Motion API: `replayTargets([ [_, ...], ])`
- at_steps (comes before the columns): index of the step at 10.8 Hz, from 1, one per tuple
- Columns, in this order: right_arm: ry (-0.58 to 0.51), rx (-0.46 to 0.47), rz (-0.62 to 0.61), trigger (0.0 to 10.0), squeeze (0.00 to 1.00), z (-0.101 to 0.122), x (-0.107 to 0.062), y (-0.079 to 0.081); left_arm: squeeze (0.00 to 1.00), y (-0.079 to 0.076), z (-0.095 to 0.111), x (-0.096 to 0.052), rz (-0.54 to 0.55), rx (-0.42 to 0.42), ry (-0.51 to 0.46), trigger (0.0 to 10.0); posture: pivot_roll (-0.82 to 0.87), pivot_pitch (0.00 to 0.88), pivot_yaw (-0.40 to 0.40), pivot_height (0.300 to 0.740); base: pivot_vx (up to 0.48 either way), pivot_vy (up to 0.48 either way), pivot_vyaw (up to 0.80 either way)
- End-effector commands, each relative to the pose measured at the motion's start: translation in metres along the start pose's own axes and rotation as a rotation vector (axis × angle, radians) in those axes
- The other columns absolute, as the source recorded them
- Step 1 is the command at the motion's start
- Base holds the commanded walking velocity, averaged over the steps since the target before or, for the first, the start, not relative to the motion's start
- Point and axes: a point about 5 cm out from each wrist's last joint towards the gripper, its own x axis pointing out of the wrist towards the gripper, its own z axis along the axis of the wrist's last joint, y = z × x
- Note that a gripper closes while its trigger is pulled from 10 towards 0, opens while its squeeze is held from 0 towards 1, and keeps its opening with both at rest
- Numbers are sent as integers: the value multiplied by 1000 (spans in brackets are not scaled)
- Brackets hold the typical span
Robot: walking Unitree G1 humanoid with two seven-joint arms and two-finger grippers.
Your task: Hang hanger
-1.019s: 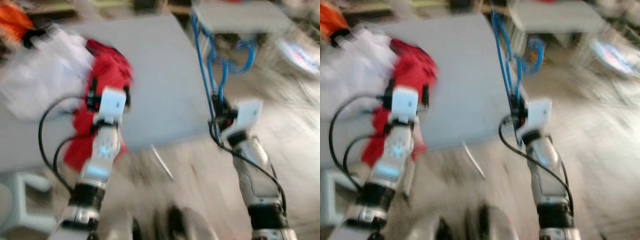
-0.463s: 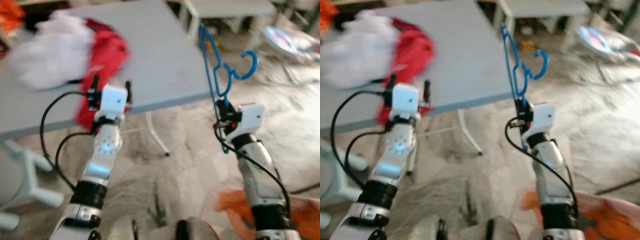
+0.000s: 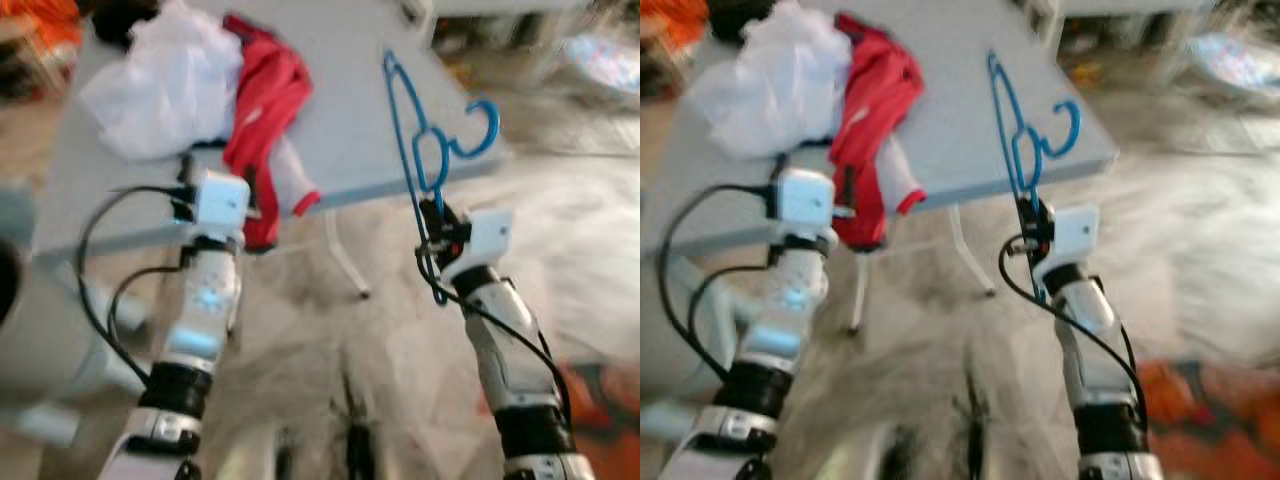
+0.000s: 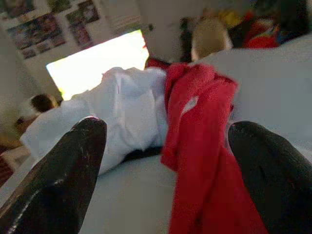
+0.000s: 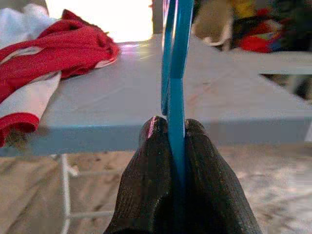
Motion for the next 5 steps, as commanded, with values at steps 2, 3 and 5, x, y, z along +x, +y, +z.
replayTargets([
  [2,-15,47,-13,10000,0,4,3,1,0,9,-5,-1,15,16,11,10000,-88,151,5,740,0,480,0],
  [3,-11,56,-18,10000,0,4,3,1,0,10,-5,-1,15,16,9,10000,-89,151,3,740,0,480,0],
  [5,10,60,-17,10000,0,1,3,2,0,10,-5,-2,13,14,8,10000,-88,150,3,740,0,480,-600],
])
